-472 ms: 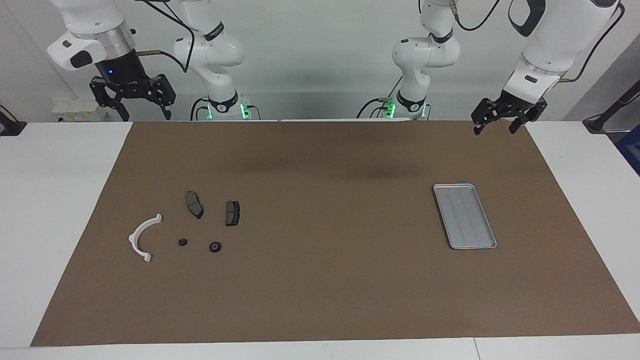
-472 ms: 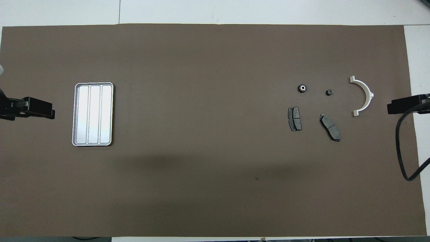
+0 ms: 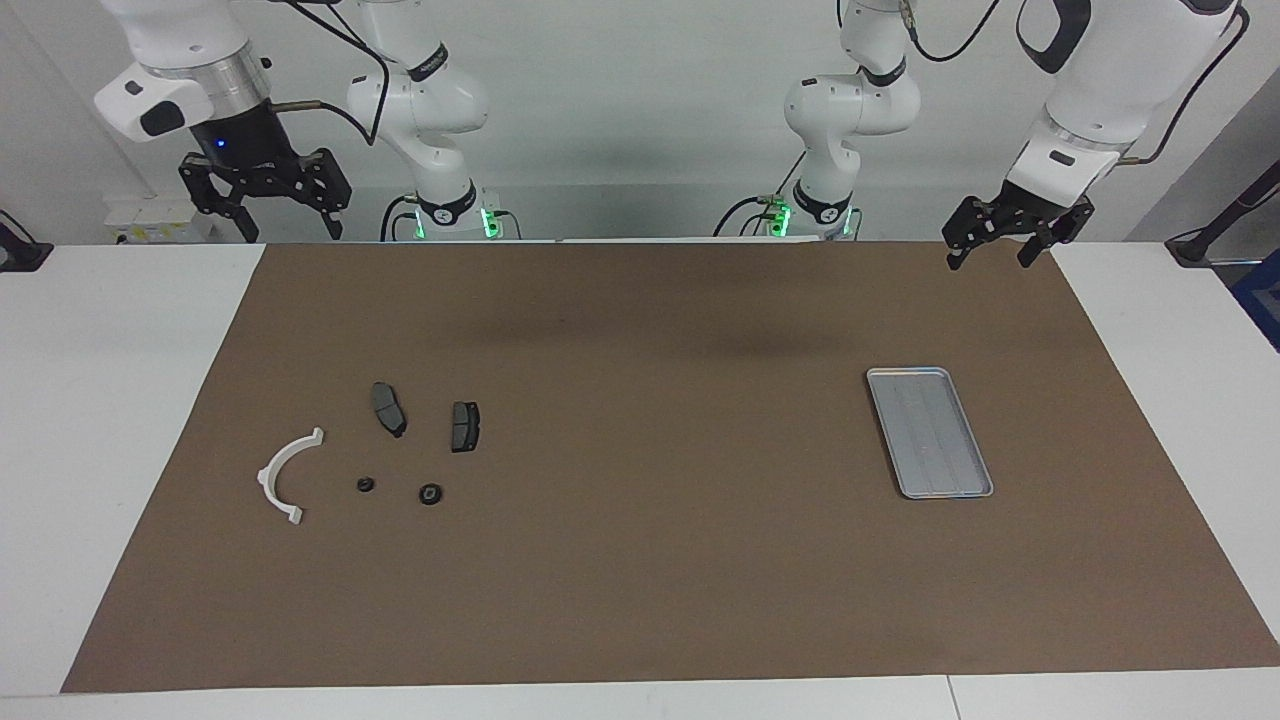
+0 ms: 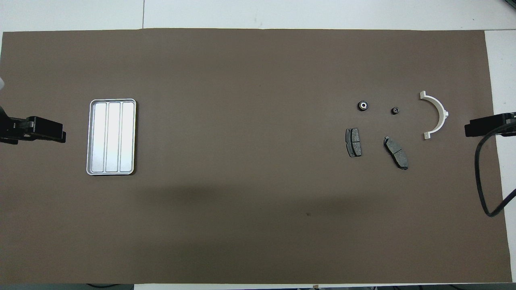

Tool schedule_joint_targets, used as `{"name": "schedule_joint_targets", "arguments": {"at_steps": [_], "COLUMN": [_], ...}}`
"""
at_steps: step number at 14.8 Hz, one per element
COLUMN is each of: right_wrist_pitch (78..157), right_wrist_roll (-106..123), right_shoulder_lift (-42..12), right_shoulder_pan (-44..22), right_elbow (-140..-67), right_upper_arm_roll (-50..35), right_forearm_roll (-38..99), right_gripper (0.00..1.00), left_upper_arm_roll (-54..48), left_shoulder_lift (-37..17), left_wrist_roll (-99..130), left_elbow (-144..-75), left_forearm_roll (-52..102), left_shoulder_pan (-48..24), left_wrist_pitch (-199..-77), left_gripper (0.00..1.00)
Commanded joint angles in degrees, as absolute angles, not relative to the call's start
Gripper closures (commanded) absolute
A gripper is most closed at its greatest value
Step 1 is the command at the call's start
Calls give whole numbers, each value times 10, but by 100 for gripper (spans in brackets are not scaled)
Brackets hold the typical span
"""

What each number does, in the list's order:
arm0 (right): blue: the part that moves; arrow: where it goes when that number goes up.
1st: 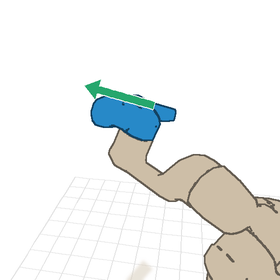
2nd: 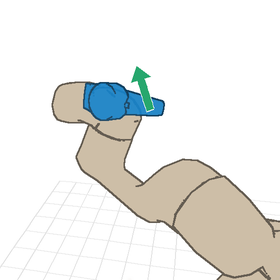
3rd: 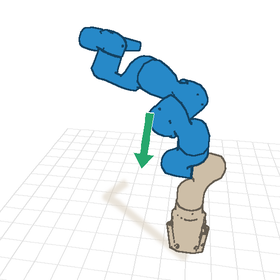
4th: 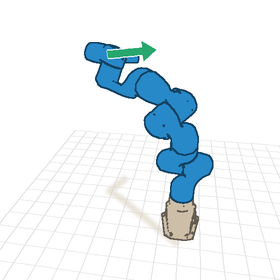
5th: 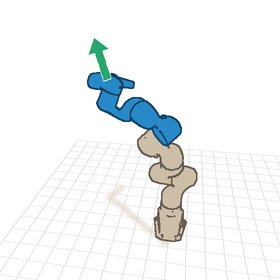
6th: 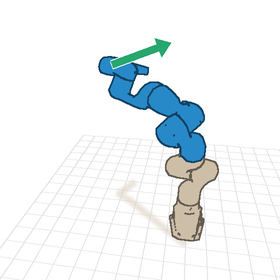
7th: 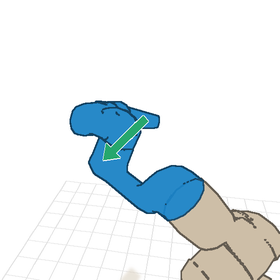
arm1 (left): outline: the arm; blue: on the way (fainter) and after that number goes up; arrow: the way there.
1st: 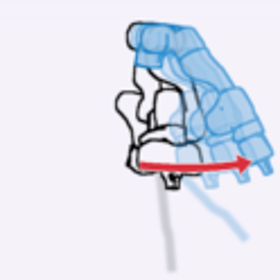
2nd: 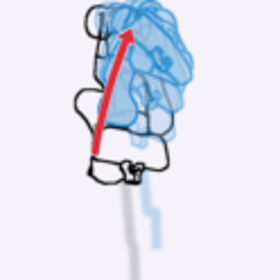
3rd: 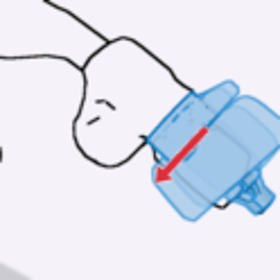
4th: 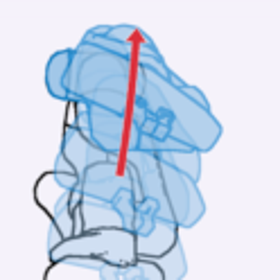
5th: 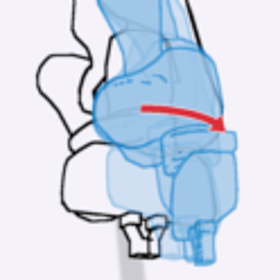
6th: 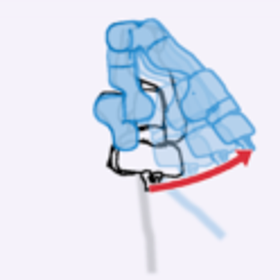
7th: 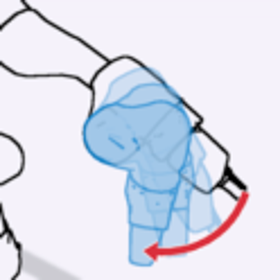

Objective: Pick bearing gear from pile to tray

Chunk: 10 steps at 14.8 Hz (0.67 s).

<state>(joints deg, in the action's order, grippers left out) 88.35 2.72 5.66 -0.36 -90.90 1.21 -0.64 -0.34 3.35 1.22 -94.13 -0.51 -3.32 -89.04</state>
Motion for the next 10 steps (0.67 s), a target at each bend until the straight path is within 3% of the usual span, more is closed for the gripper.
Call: {"name": "schedule_joint_targets", "arguments": {"at_steps": [1, 10], "right_wrist_pitch": [900, 900], "right_wrist_roll": [18, 66], "right_shoulder_lift": [61, 62], "right_shoulder_pan": [4, 4], "right_elbow": [-916, -918], "right_upper_arm_roll": [10, 10], "right_forearm_roll": [-3, -4], "right_gripper": [0, 0], "left_upper_arm_roll": [3, 3], "left_shoulder_lift": [50, 50], "left_wrist_roll": [10, 10], "left_elbow": [-959, -959], "left_forearm_roll": [-1, -1], "left_shoulder_pan": [-40, -40], "left_wrist_pitch": [-897, -897], "left_gripper": [0, 0]}}
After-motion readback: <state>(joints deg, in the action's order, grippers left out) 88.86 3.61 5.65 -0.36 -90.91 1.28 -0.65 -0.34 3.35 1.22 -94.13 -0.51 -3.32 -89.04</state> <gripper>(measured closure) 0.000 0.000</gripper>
